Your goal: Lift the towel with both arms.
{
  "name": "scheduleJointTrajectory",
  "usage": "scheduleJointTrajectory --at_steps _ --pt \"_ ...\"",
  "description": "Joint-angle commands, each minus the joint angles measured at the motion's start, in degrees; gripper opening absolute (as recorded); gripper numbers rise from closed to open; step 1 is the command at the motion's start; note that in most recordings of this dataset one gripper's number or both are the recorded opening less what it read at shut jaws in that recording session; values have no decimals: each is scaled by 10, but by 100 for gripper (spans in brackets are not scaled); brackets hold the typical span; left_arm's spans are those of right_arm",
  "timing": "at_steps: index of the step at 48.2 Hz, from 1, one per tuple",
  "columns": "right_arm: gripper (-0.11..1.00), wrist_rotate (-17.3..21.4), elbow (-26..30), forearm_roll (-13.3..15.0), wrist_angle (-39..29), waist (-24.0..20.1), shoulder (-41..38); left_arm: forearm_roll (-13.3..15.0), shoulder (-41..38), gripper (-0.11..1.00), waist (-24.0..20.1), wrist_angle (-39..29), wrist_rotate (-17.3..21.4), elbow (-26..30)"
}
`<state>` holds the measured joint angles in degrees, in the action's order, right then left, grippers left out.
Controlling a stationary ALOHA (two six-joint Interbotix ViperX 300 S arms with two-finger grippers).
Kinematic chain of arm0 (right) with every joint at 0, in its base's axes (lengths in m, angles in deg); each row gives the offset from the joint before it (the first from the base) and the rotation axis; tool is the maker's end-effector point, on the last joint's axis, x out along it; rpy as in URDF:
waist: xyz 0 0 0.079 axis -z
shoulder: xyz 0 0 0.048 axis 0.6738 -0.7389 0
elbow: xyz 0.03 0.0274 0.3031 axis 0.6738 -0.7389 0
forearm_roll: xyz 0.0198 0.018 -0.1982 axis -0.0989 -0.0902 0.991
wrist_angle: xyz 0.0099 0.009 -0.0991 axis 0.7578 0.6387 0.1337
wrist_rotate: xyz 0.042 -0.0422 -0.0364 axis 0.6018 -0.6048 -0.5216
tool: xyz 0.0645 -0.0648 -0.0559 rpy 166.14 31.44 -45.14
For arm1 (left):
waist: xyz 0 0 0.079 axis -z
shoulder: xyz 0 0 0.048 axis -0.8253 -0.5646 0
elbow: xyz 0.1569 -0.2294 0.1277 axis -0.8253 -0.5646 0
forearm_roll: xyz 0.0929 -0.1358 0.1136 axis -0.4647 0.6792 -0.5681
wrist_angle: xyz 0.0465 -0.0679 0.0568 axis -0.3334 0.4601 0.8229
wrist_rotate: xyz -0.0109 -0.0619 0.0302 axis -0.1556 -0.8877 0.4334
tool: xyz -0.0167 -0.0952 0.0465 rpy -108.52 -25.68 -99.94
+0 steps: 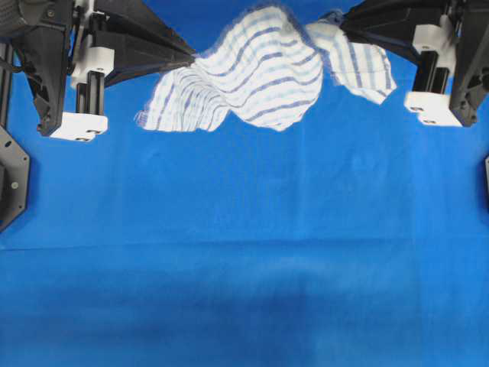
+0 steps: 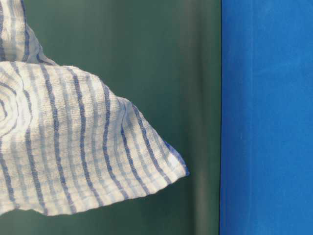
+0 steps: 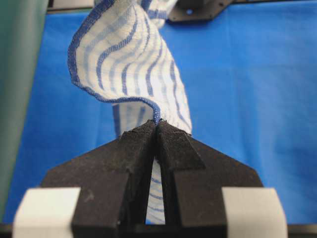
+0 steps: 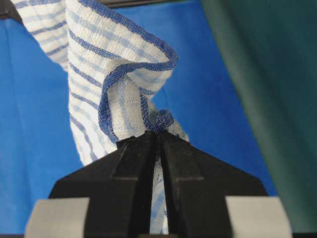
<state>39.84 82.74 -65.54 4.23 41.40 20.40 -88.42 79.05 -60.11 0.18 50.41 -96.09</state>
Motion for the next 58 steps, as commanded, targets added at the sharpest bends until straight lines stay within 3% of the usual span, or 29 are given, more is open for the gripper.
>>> scheduleJointTrajectory --at_steps 1,14,18,24,26,29,46,58 --pt "7 -3 14 0 5 -1 10 2 4 1 0 12 -1 16" --pt "8 -1 14 0 18 -2 15 3 12 6 4 28 -1 13" --pt "27 0 12 2 24 -2 16 4 19 25 6 37 -3 8" --pt "63 0 11 6 25 -2 18 4 28 64 8 45 -7 -2" --pt "68 0 11 6 25 -3 18 4 32 76 8 45 -10 -4" --pt "65 0 11 7 26 -3 18 4 35 89 8 47 -11 -8" --pt "64 7 -12 6 25 -2 18 4 37 87 9 67 -30 -65" --pt "64 25 -99 6 98 -2 21 4 38 87 9 158 -32 -153"
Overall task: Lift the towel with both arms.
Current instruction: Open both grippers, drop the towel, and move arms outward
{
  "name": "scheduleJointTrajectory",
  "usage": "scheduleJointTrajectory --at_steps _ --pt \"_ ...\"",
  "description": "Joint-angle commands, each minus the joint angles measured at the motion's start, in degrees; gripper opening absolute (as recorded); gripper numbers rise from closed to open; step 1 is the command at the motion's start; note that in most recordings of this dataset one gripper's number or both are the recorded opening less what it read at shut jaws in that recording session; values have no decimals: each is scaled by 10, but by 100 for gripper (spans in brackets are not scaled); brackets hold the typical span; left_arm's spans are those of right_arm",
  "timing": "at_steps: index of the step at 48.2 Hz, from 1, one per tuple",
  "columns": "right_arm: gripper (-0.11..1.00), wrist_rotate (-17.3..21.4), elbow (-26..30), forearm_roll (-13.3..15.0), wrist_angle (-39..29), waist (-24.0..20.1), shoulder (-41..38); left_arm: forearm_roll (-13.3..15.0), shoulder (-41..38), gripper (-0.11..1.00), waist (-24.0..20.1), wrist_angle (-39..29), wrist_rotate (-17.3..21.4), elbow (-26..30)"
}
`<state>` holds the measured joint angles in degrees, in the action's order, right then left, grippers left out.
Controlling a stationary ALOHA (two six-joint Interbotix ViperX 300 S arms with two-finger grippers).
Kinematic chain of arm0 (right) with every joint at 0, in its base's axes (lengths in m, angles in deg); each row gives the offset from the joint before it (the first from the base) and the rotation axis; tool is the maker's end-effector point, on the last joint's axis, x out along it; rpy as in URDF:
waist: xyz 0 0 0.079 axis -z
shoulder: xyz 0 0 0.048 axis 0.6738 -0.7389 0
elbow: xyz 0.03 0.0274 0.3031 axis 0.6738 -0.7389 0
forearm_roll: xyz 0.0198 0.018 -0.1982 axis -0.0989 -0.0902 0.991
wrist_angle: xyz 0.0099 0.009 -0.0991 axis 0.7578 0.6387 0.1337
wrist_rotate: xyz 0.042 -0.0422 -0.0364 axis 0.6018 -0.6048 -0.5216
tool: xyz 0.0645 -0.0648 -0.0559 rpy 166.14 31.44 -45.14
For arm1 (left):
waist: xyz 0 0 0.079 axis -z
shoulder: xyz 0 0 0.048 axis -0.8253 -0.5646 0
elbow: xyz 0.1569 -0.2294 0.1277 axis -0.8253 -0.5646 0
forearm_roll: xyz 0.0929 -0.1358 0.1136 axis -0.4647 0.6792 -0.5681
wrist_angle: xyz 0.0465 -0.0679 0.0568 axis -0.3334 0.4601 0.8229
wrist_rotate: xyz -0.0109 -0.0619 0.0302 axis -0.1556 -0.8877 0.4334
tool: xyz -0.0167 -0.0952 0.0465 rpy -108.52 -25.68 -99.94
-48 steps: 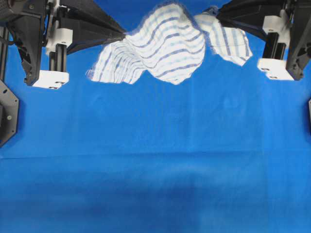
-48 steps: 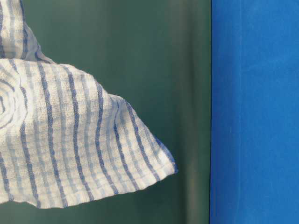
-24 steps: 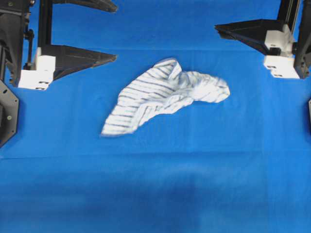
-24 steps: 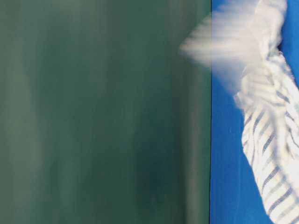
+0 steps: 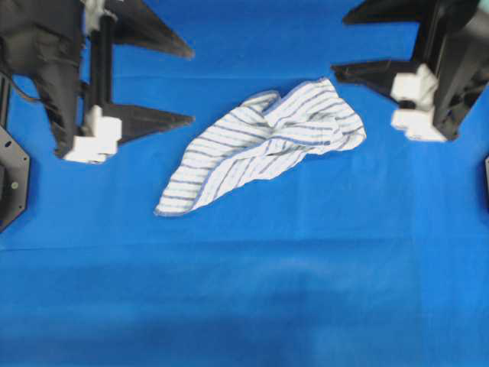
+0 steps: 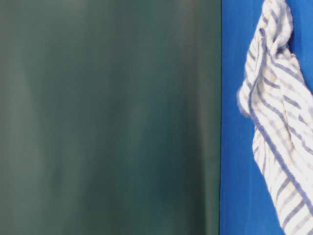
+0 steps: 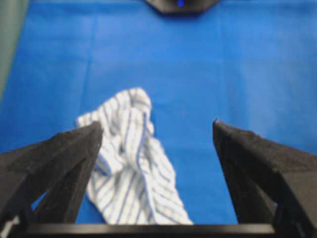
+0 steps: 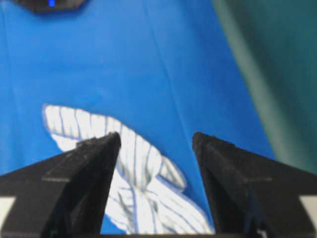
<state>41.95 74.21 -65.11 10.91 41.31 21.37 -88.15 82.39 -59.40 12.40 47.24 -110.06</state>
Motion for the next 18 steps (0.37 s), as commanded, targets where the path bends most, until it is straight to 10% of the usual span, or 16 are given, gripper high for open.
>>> scheduleJointTrajectory --at_steps 1,18 --pt "64 7 -20 2 38 -2 12 1 4 87 2 46 0 -19" --pt "63 57 -142 2 142 -2 40 1 10 87 2 141 0 -118"
